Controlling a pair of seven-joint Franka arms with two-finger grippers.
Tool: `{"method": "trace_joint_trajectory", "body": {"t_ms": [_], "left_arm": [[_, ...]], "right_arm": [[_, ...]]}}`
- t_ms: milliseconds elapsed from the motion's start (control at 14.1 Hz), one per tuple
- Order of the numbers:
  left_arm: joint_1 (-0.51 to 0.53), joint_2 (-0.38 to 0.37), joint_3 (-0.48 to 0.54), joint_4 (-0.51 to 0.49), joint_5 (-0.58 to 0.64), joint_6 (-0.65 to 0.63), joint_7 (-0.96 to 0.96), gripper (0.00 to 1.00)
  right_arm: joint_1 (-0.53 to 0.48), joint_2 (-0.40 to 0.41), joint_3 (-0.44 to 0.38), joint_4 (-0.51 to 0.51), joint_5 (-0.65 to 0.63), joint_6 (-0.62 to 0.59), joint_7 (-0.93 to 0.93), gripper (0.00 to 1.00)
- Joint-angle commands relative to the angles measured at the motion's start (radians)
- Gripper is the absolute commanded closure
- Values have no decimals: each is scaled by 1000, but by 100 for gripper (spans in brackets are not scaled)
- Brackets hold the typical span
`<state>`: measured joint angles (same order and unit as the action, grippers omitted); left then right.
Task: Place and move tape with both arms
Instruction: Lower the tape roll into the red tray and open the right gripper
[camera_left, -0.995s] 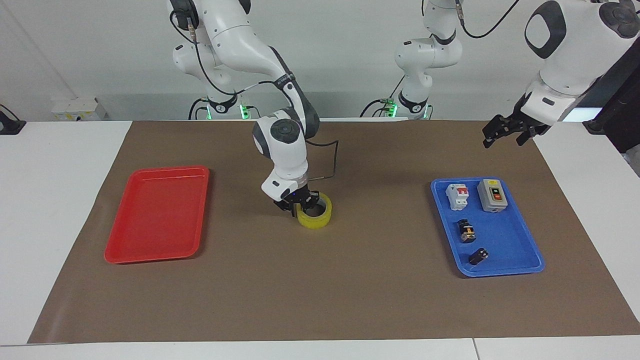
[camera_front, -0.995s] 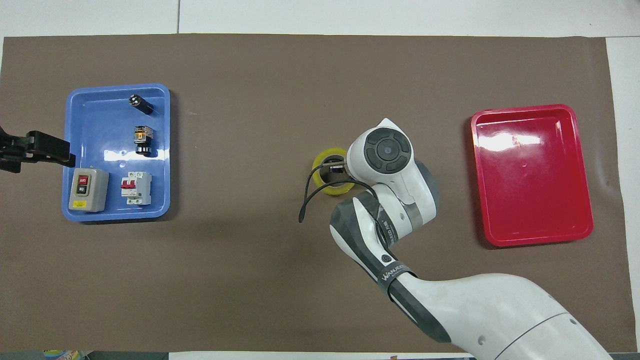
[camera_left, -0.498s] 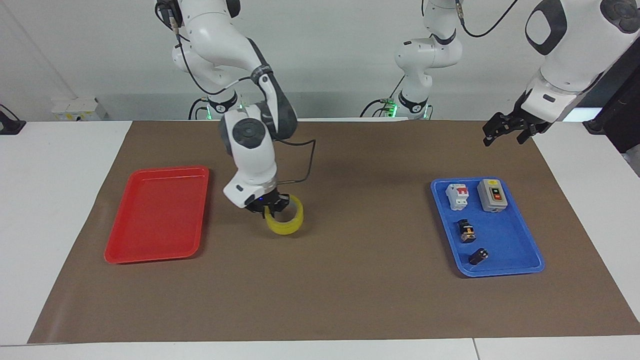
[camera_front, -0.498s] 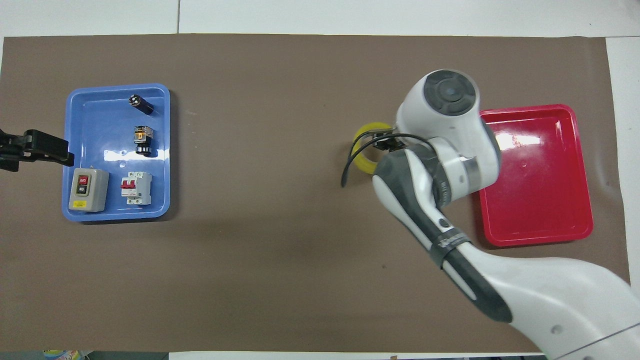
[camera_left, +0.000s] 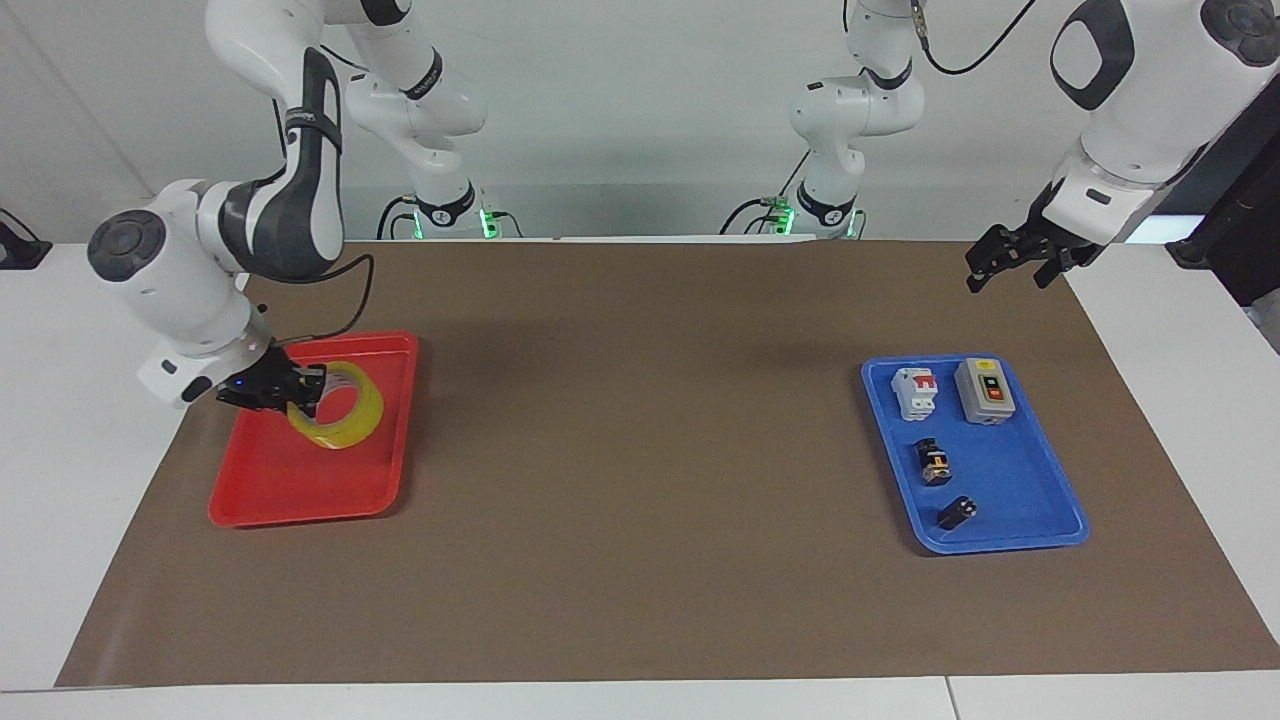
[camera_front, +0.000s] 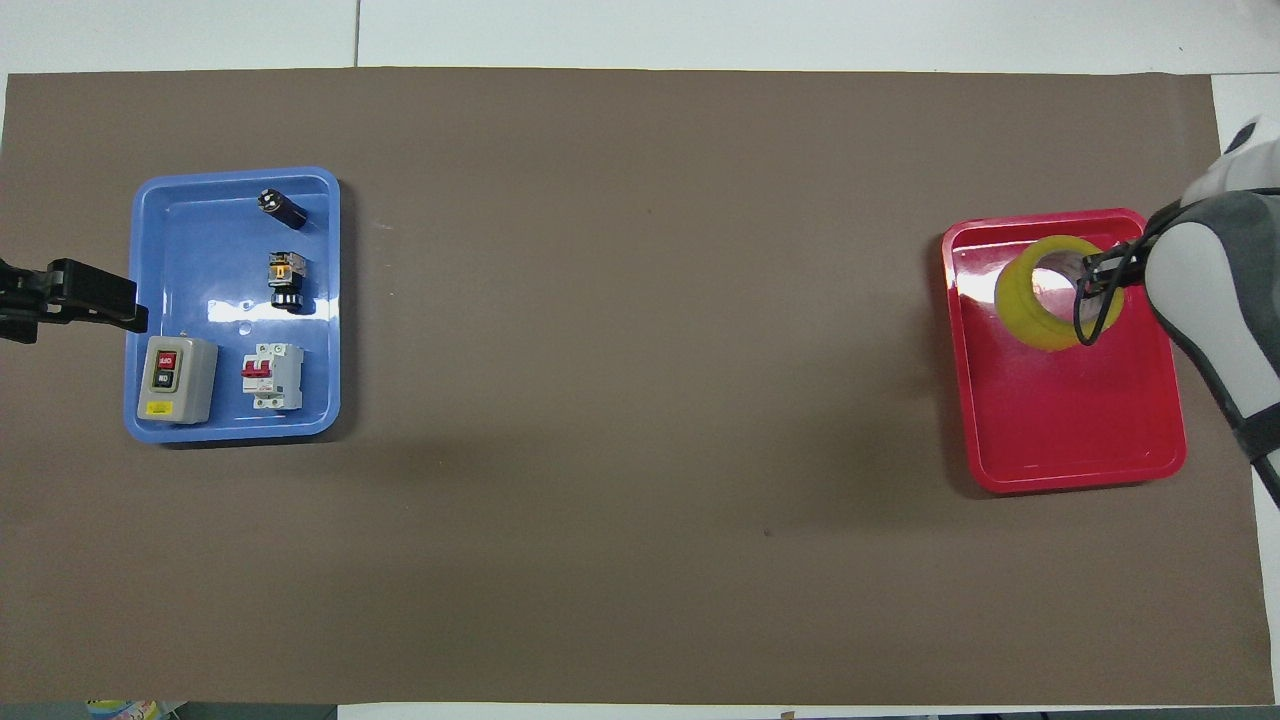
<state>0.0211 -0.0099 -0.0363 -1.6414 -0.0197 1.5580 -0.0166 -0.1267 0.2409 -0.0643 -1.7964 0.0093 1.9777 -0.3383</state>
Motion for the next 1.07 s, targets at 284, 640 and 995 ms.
{"method": "trace_joint_trajectory", "body": {"t_ms": [284, 640, 995], "left_arm": [[8, -5, -1, 3, -9, -3, 6, 0], [8, -7, -1, 3, -9, -3, 6, 0], [8, -7, -1, 3, -9, -3, 6, 0]], "right_arm": [[-72, -62, 18, -285, -3, 306, -102, 100], [-76, -48, 18, -351, -3, 375, -99, 100], [-64, -71, 23, -234, -3, 226, -108, 0]]}}
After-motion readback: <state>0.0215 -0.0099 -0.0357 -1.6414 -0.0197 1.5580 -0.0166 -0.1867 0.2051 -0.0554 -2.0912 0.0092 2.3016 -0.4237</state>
